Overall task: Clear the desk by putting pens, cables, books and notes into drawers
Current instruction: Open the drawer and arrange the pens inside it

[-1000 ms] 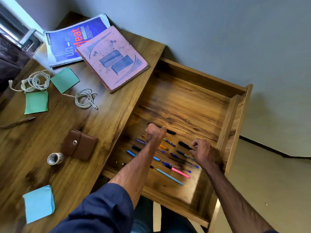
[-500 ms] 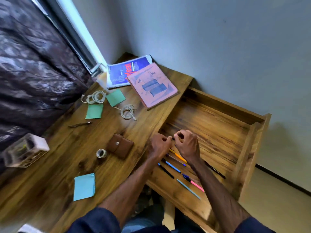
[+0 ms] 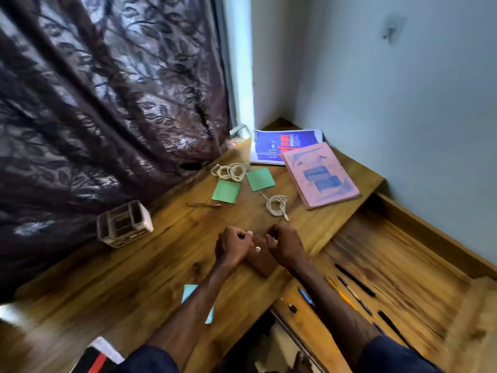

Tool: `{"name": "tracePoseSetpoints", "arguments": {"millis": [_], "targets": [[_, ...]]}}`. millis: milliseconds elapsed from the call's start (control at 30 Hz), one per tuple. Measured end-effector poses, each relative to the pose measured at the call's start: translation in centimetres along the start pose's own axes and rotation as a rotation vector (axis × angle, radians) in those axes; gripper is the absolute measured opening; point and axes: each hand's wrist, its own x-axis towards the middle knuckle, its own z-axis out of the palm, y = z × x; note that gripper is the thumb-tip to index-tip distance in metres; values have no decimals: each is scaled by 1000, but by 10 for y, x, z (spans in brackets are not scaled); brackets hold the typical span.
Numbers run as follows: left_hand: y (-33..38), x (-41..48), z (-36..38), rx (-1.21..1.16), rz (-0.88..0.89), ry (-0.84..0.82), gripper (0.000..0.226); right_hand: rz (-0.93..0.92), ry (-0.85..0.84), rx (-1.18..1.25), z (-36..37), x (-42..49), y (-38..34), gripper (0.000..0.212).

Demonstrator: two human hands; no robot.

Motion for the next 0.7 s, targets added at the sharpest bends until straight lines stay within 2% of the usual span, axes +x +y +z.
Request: {"name": "tracePoseSetpoints", "arguments": {"millis": [133,333,500,567,700], "targets": [[-44,24,-40,-21,-95,22,27,-83,-68,-56,37,20,-45,19],[-101,52,-79,21,-194,61,21,-165,-155,-123,75,48,-85,16],[-127,72,-89,76,-191,77,13,-205,-168,-135,98,71,-98,16],[-133,80,-92,132,-153,33,25,-244,-162,-149,104,83,-105,18],[-150,92,-101,318,-48,-124,65,-301,-191,-261,120,118,-123,20]]}}
